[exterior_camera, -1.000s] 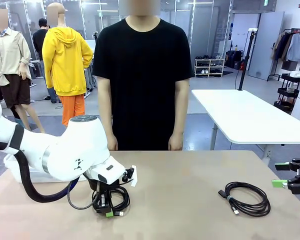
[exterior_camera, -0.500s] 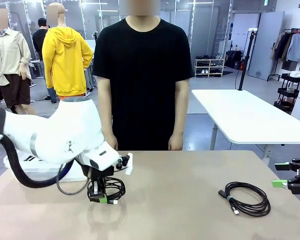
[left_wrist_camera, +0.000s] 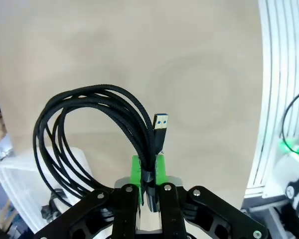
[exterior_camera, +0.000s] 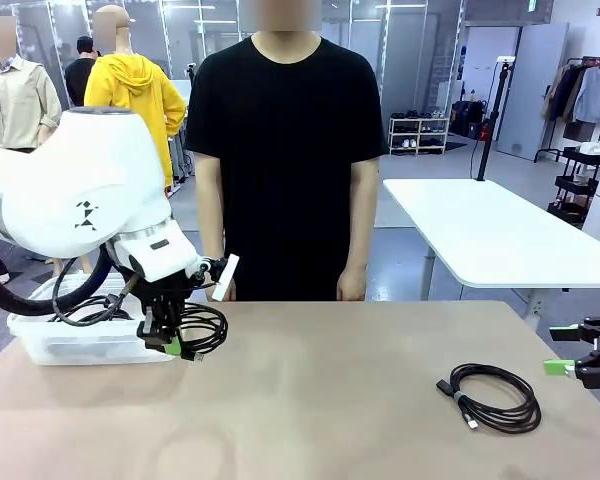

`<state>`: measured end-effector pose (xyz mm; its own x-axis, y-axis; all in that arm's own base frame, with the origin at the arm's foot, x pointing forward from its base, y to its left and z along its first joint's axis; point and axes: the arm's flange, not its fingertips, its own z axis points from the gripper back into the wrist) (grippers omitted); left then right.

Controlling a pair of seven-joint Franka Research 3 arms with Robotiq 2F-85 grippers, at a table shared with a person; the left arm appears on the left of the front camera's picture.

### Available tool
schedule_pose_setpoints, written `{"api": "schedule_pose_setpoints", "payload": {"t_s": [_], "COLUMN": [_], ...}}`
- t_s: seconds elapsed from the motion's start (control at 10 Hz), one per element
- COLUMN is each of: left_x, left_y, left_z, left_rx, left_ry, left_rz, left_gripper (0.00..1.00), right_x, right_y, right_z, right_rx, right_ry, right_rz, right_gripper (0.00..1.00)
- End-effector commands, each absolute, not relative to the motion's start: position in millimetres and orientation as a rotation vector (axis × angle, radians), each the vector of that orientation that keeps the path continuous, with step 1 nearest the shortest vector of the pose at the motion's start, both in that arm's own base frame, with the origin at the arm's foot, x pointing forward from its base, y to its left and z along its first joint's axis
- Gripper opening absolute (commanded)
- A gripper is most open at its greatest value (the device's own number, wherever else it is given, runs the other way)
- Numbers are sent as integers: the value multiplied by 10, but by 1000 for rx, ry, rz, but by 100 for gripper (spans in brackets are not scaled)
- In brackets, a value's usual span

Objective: Organize and store the cables.
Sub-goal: Place the USB Extension Cable into the Organizing box.

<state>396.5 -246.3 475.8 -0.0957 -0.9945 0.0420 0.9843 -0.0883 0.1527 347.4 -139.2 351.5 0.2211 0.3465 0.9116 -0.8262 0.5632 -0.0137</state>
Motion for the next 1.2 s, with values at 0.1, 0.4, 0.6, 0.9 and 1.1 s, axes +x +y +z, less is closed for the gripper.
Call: {"api": "schedule_pose_setpoints", "payload": {"t_s": [0.1, 0.4, 0.6, 0.9, 1.1], "left_x": [3965, 3969, 4124, 4245, 4365], "left_y": [-2484, -2466, -2308, -1506, -926], "left_z": [4684, 4693, 4991, 5297, 5339], "left_rx": [66, 72, 195, 291, 254], "left_ry": [-147, -146, -287, -371, -413], "left_rz": [-1636, -1655, -1635, -1505, -1435], "left_gripper": [2, 12, 12, 12, 12], "right_x": [3480, 3480, 3480, 3480, 3480], "right_y": [-1370, -1370, -1370, -1370, -1370], "right_z": [3532, 3532, 3532, 3532, 3532], "right_rx": [547, 547, 547, 547, 547], "right_ry": [-1054, -1054, -1054, -1054, -1054], "right_rz": [842, 842, 842, 842, 842], "right_gripper": [100, 100, 100, 100, 100]}}
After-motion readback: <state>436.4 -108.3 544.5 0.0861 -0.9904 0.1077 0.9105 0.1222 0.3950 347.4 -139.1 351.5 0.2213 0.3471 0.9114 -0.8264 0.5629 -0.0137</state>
